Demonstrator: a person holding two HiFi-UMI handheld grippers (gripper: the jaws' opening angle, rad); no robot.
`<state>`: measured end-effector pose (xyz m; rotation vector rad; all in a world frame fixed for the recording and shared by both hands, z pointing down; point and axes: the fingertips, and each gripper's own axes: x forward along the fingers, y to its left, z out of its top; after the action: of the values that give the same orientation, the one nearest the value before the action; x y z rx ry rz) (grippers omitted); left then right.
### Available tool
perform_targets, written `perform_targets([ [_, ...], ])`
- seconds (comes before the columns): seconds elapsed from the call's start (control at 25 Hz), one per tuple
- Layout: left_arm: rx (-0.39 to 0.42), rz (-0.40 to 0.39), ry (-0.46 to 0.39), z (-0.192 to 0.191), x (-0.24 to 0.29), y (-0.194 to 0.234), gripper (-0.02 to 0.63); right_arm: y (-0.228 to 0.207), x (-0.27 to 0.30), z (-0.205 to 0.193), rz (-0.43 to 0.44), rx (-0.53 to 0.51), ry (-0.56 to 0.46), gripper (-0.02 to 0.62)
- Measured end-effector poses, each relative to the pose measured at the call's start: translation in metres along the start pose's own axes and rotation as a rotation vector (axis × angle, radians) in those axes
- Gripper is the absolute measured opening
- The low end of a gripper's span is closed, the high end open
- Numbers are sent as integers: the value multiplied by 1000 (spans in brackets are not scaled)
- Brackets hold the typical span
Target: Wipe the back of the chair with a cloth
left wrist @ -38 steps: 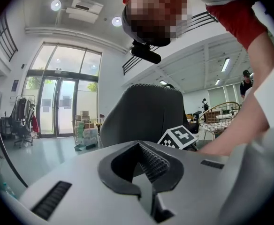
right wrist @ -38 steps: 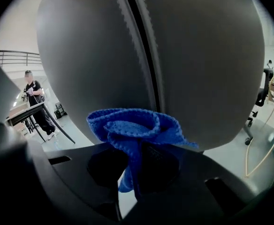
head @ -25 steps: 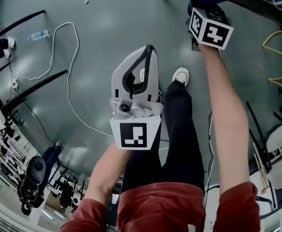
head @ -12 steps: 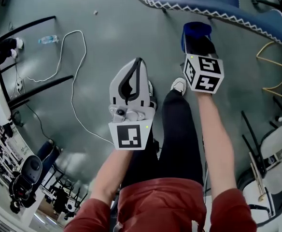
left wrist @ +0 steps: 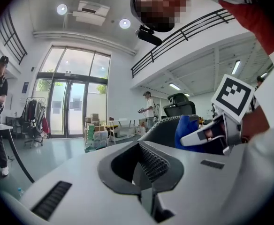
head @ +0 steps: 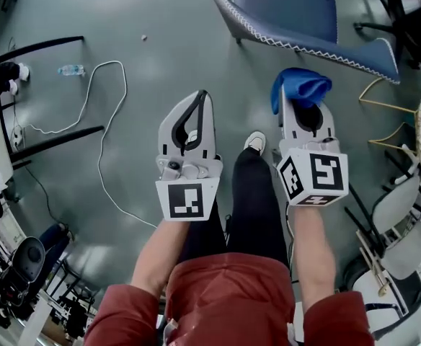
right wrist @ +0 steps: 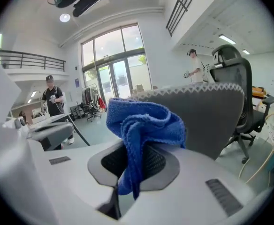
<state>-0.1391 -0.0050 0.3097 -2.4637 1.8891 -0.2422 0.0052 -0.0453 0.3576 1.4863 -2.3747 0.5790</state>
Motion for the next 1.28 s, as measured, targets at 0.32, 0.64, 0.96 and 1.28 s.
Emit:
perform_targets([
  [0.32,-23,9,-34,30,-17,48,11,38,14,46,-34,30,6,60],
  [0.64,-43,4,-49,24,-12,62,11,28,48,27,-65,118,40,60],
  [0.96,-80,32,6,-43,-19,62,11,16,94,-21,-63,124,64,60],
  [1.28,-73,47,28,-106,-13,56,11,8,154,-88,-46,107,130,60],
])
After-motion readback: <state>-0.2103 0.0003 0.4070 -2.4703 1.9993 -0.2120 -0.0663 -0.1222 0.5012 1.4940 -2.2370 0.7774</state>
